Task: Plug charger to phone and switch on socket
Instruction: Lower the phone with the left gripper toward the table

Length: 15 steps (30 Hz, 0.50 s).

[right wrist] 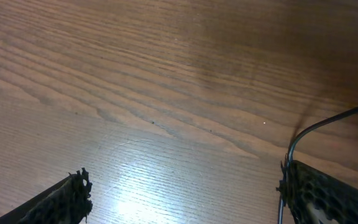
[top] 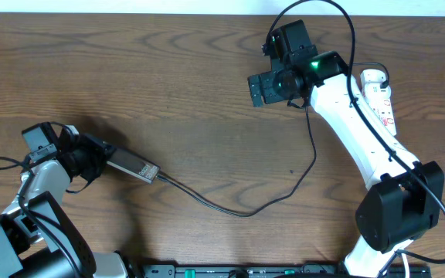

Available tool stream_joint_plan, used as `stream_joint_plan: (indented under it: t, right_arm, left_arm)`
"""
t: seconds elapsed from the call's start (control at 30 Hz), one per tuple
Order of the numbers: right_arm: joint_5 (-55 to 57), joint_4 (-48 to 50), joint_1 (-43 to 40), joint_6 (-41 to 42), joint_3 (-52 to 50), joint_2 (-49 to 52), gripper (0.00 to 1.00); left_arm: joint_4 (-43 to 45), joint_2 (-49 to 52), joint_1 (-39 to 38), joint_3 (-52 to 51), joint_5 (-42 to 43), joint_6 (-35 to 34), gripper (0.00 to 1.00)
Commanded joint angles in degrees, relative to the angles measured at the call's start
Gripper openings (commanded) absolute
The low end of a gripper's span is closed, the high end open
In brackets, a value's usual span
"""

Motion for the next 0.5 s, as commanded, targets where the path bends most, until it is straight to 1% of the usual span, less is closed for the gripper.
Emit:
stream_joint_plan:
  t: [0.0,0.27,0.47]
  right_arm:
    - [0.9,-0.1,-0.3,0.8,0.7,-1.6,0.99]
    - [0.9,-0.1,-0.3,0.8,0.7,-1.6,0.99]
    - [0.9,0.0,0.3,0.8,0.7,-1.6,0.99]
  left_arm:
    - [-1.0,-0.7,0.1,0.8,-1.0,0.4,0.07]
    - [-3.9,-0.7,0.2,0.2,-1.2,0.4,0.07]
    - [-4.4,-0.7,0.2,-1.2,-7.0,0.4,0.07]
